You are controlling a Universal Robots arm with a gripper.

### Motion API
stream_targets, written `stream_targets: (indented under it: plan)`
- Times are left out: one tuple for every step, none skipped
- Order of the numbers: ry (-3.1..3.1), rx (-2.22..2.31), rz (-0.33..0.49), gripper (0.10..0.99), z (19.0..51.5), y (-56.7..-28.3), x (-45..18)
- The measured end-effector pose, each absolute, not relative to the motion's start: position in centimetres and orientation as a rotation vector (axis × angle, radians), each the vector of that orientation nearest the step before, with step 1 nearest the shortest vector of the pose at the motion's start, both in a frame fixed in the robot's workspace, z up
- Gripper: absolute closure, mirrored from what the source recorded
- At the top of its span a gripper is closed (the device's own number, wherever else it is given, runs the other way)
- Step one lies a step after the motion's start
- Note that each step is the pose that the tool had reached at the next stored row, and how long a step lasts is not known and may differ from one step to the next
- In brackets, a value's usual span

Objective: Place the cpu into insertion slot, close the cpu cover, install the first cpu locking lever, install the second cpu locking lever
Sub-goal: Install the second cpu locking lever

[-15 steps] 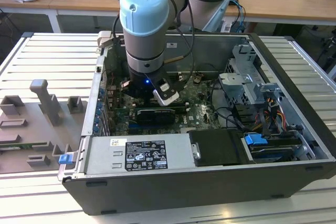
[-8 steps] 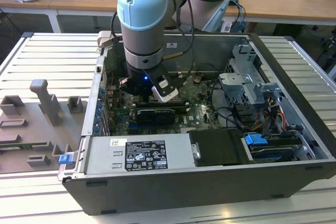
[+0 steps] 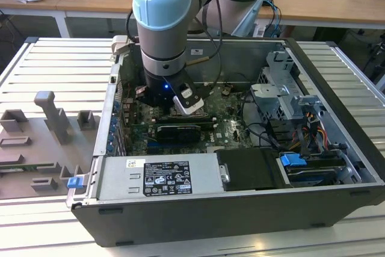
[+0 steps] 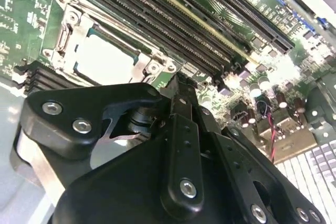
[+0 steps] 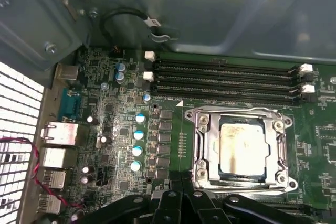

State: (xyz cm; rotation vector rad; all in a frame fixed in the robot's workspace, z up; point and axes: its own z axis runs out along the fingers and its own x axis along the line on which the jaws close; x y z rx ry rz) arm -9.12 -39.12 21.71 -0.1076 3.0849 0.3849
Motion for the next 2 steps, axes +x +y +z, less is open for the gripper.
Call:
stream_targets:
  plan:
    - [3.084,-0.108,0.388,0.980,21.78,-39.12,-9.12]
    - [3.084,-0.108,0.388,0.980,21.78,-39.12,-9.12]
